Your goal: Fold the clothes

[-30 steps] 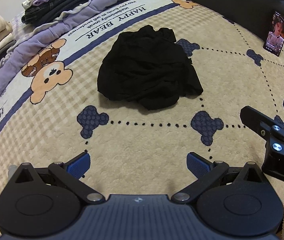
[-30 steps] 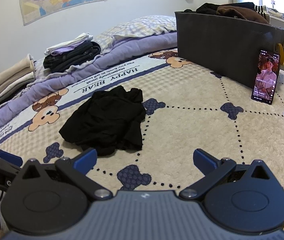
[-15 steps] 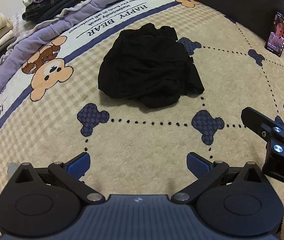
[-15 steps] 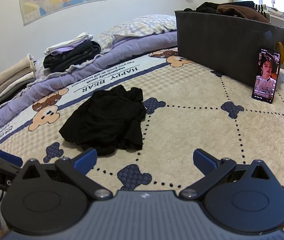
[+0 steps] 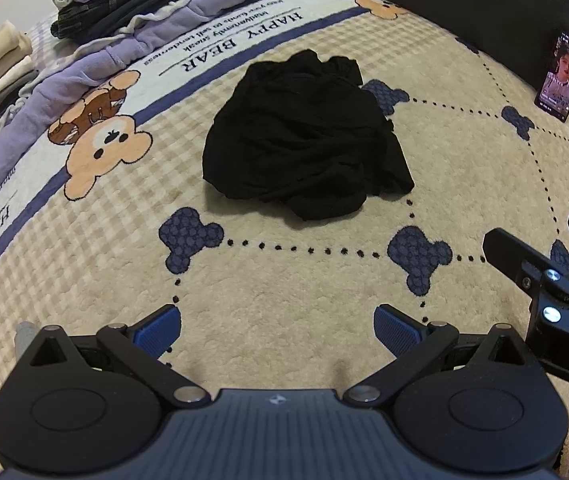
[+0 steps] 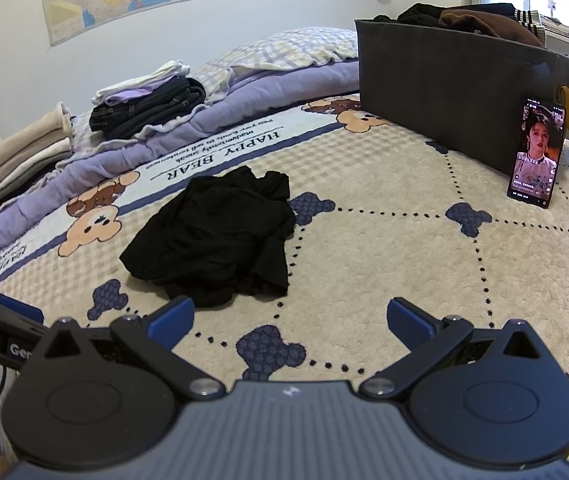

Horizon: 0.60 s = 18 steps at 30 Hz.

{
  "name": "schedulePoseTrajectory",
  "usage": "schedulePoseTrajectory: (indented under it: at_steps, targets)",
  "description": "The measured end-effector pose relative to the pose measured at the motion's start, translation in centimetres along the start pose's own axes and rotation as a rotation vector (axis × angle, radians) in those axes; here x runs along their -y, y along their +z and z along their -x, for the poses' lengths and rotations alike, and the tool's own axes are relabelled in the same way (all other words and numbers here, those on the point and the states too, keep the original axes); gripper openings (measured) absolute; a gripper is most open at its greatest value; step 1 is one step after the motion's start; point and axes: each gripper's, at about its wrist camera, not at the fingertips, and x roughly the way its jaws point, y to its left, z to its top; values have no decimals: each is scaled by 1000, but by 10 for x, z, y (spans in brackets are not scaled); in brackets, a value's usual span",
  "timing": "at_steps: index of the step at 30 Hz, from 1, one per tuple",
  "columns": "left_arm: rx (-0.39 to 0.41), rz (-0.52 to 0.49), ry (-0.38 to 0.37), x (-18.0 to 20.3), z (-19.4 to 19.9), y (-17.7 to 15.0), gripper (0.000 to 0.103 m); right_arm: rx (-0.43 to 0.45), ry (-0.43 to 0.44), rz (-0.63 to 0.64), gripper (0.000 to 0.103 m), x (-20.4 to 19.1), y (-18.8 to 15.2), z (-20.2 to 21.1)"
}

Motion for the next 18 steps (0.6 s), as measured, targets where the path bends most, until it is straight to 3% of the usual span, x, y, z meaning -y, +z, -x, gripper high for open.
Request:
schedulePoseTrajectory:
  at_steps: [4, 18]
  targets:
    - [53, -4, 11, -1, 6, 3, 102, 7, -5, 3, 103, -1, 0, 0]
    - [82, -14, 23, -1, 11, 6, 102, 6, -5, -9, 103, -2, 1, 0]
